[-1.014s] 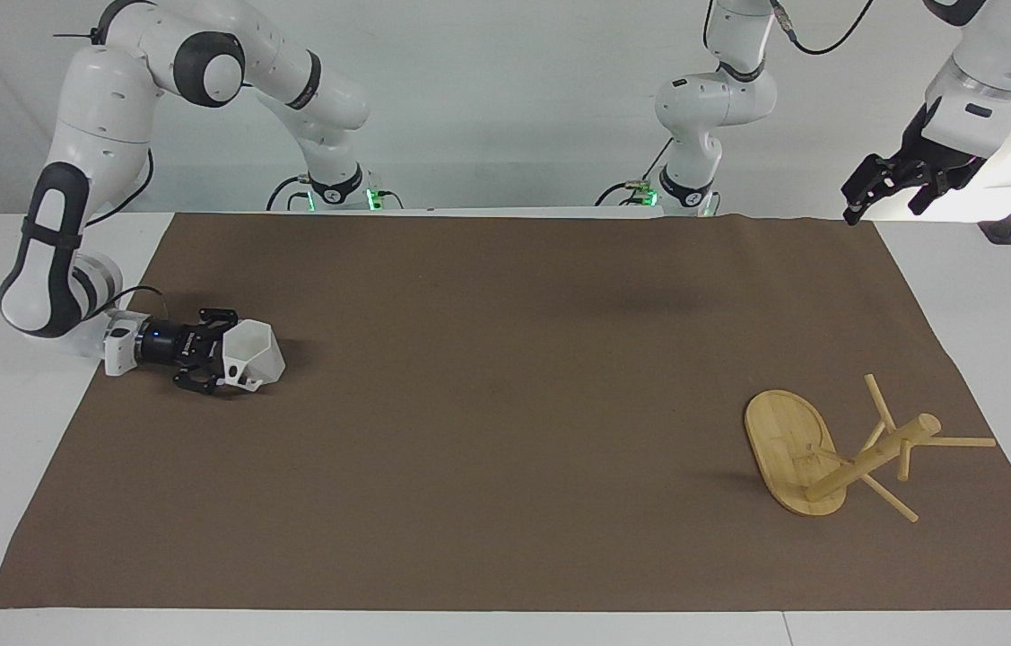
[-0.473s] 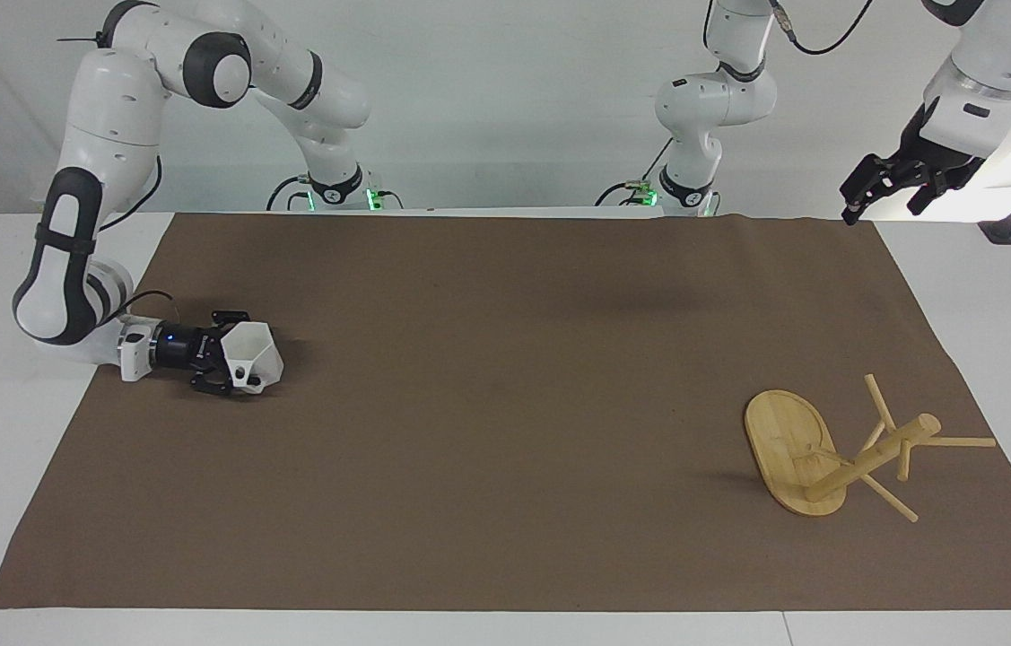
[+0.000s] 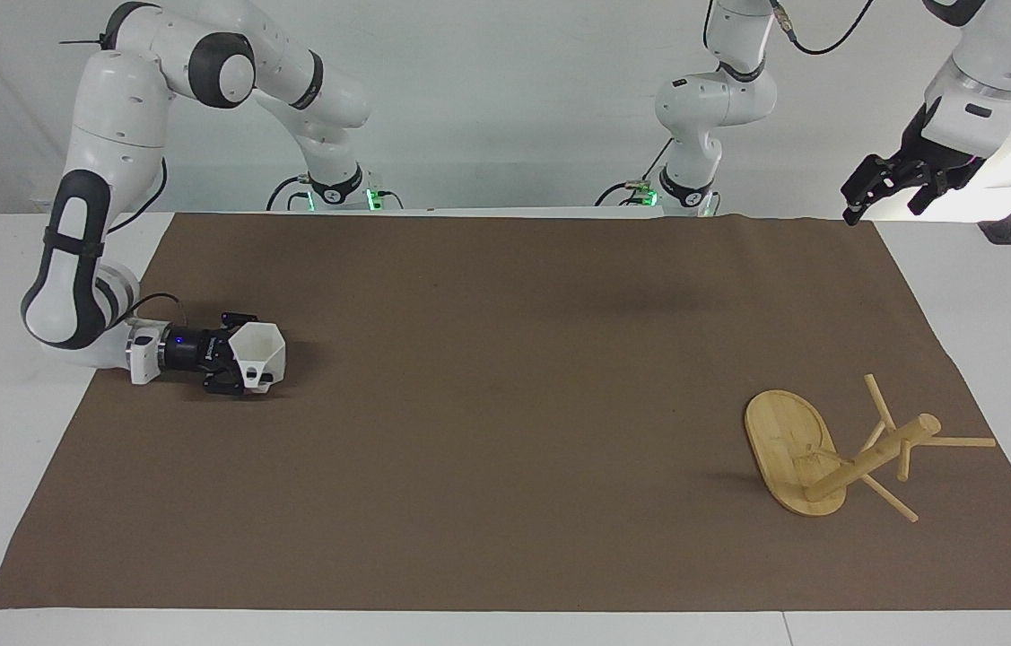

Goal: Hang cup on rack
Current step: 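Grasp the white cup with the right gripper and lift it, then carry the cup toward center while the left gripper reaches toward it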

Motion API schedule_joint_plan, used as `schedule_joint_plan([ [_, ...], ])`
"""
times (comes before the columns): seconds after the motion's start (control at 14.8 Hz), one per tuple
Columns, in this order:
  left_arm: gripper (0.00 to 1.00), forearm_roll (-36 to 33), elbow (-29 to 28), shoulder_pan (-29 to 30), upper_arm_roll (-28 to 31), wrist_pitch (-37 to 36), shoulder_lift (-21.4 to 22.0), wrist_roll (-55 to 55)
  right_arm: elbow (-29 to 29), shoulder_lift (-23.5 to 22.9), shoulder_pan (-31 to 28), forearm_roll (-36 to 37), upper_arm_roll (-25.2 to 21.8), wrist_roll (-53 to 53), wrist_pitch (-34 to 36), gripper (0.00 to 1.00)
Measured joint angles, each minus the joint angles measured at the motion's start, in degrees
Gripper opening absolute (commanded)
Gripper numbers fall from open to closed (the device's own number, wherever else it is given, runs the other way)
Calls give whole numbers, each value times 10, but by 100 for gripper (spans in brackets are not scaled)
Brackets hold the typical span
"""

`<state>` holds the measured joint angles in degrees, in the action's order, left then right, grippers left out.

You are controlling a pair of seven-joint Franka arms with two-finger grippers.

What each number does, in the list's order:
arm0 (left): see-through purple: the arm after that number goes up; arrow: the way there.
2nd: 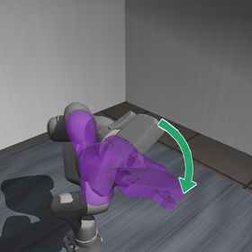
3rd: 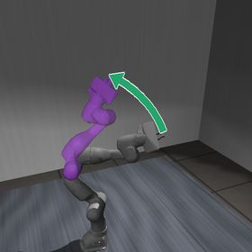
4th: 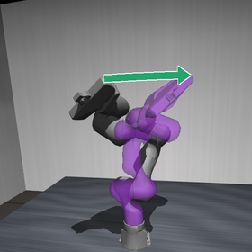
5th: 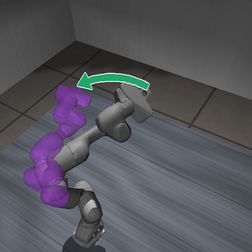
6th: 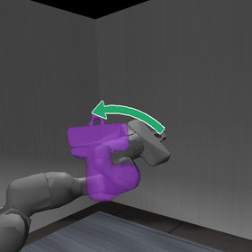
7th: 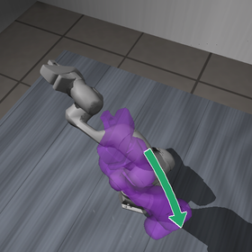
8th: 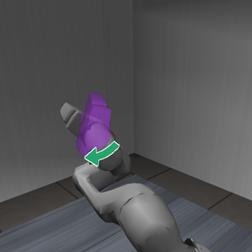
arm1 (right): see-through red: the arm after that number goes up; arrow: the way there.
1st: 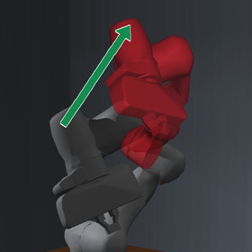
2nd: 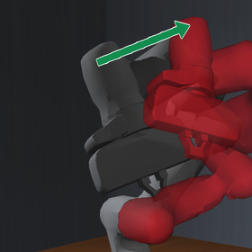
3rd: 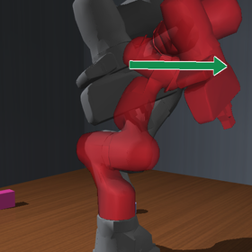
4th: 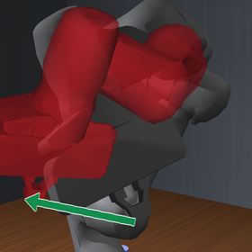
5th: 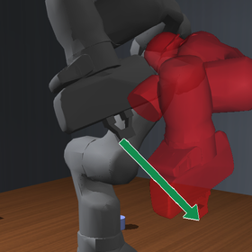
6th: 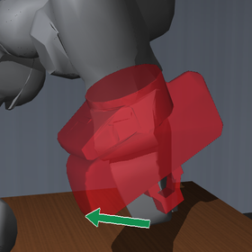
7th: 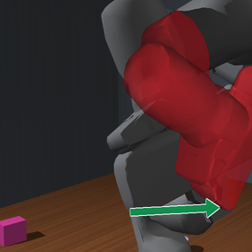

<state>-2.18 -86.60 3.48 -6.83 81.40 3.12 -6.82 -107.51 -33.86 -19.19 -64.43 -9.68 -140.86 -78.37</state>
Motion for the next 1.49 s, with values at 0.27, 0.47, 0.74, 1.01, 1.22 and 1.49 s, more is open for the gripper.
schedule_joint_plan([
  [0.27, 100, 0, 0, 0, 0, 10, 0, -15, 3, 52, 91, -66, 14, 65, -13, 22],
  [0.47, 100, 7, -2, -20, -6, 15, -1, -86, 2, 65, 192, -168, 16, 81, -69, 22],
  [0.74, 99, 12, -42, -148, -13, 53, -8, -329, 2, 65, 328, -284, 17, 119, -181, 21],
  [1.01, 99, 24, -73, -260, -17, 136, -31, -564, 5, 82, 405, -316, 16, 169, -234, 21],
  [1.22, 99, 27, -74, -303, -16, 187, -57, -652, 6, 87, 441, -347, 16, 173, -274, 21],
  [1.49, 97, 36, -74, -329, -16, 236, -92, -677, 8, 87, 461, -367, 16, 178, -301, 21],
])
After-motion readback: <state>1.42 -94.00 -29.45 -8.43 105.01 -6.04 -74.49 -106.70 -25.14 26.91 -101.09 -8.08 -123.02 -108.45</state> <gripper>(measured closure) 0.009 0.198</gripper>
